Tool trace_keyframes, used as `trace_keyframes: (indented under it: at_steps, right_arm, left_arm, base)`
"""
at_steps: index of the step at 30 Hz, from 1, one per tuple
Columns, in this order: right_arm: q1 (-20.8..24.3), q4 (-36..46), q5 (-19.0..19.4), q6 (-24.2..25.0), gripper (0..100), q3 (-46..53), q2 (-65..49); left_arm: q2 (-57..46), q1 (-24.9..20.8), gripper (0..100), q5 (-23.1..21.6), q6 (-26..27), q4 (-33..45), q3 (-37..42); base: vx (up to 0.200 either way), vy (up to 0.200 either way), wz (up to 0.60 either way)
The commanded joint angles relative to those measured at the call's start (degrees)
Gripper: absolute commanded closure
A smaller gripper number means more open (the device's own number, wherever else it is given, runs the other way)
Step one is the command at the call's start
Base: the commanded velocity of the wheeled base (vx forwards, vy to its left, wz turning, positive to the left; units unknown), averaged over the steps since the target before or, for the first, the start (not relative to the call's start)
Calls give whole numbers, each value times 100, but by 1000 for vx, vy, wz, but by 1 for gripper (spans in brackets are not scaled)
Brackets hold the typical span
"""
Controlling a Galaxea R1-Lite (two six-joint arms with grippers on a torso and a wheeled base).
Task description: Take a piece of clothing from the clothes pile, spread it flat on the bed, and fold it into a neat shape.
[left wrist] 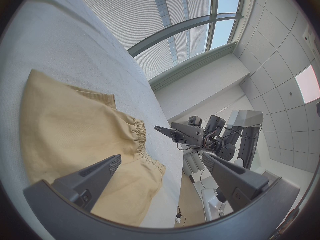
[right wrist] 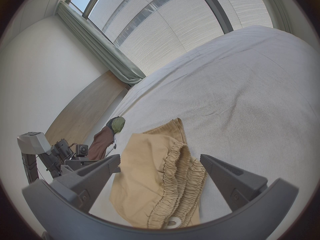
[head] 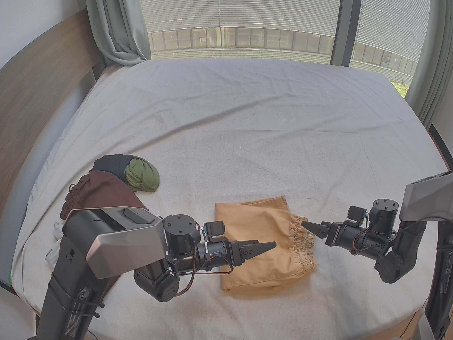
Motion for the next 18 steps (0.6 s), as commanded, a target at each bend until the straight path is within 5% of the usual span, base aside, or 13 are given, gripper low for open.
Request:
trace_keyframes:
  at_steps: [1, 18]
  right_arm:
    - [1, -1, 3, 1, 0, -1, 16]
    - [45, -1, 3, 1, 0, 8, 7]
  left_arm:
    - [1, 38, 0, 2, 8, -12, 14]
    - [-939, 477, 0, 28, 87, -20, 779]
  base:
    - [0, 0, 0]
    - [0, 0, 0]
